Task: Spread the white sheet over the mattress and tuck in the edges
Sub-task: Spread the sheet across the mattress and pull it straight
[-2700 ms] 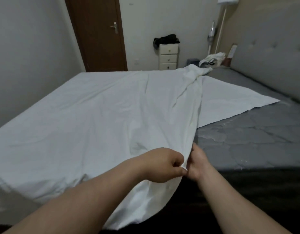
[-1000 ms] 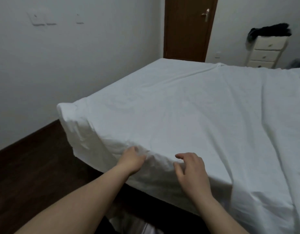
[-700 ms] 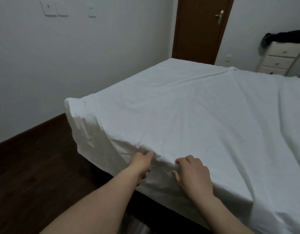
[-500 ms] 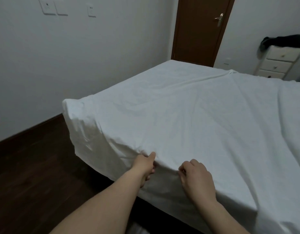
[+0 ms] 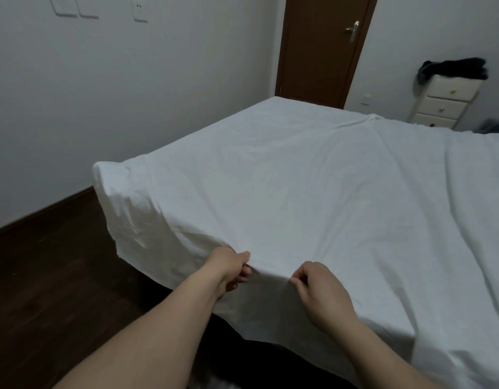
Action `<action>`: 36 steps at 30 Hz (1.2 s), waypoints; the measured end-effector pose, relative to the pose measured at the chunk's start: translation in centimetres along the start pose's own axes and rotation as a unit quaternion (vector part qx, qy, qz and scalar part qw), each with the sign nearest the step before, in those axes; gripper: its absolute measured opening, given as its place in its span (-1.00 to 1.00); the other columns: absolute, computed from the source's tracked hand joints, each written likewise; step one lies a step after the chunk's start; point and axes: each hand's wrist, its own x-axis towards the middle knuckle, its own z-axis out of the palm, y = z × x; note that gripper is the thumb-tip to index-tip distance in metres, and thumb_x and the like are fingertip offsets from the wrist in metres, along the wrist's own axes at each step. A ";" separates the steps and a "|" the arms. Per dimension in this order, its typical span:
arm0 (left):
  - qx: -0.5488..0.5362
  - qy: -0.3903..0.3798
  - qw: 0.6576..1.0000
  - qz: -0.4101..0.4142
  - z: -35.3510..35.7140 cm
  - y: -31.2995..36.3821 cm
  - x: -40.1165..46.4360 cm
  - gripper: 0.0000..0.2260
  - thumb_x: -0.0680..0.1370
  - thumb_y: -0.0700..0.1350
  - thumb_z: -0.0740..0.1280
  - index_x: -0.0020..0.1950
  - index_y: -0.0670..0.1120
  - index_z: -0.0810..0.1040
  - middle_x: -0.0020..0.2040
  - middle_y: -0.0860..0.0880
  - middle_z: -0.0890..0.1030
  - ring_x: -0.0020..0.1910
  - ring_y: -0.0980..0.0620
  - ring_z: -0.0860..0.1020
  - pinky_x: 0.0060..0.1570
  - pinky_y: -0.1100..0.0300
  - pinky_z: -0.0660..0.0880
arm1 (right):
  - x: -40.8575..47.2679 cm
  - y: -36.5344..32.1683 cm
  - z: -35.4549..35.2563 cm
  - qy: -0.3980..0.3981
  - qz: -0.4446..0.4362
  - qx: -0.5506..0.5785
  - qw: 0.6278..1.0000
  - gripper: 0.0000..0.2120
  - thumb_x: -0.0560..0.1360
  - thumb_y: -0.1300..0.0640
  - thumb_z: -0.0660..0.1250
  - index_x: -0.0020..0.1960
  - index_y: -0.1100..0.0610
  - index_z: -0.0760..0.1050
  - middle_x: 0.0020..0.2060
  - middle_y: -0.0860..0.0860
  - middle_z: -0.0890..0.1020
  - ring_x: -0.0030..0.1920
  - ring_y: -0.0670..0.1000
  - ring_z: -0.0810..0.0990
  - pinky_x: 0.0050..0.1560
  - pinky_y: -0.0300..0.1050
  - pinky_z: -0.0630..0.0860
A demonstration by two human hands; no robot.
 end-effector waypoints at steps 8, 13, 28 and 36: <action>0.133 -0.031 0.989 -0.064 -2.0 -1.1 -2.2 -0.74 0.70 -0.03 0.27 -0.17 -0.06 0.47 -0.48 0.06 0.55 -0.50 0.09 0.49 -0.28 0.21 0.29 | -3.0 -0.6 1.2 -0.061 -0.022 -0.028 0.998 -0.90 0.63 -0.04 0.23 -0.03 -0.07 0.47 -0.03 -0.11 0.56 -0.01 0.00 0.56 0.02 -0.01 0.52; 0.369 -0.096 0.923 -0.058 -0.5 -2.2 -4.0 -0.78 0.64 -0.21 0.24 -0.11 -0.13 0.65 -0.34 -0.03 0.70 -0.34 -0.07 0.65 -0.42 0.27 0.42 | -4.7 1.1 0.1 -0.220 -0.036 0.008 0.975 -0.83 0.54 0.05 0.35 -0.23 -0.03 0.50 -0.32 -0.10 0.60 -0.09 -0.04 0.64 -0.08 -0.17 0.46; 0.365 -0.168 0.855 0.328 17.0 1.8 -13.7 -0.89 0.58 0.03 0.34 -0.10 0.05 0.60 -0.20 0.13 0.71 -0.23 0.16 0.67 -0.05 0.06 0.62 | -14.8 13.1 -18.4 0.245 0.267 0.325 0.874 -0.89 0.62 0.06 0.32 0.13 -0.01 0.57 -0.01 -0.05 0.64 -0.18 -0.01 0.66 0.08 0.06 0.66; 0.448 -0.256 0.718 0.466 32.0 7.7 -22.2 -0.82 0.62 0.08 0.29 0.17 0.12 0.60 0.07 0.20 0.62 0.06 0.17 0.58 0.08 0.15 0.52 | -22.2 24.1 -21.0 0.338 0.400 0.286 0.802 -0.82 0.58 0.10 0.33 0.18 -0.03 0.51 0.09 -0.01 0.63 -0.01 -0.01 0.61 0.07 -0.04 0.54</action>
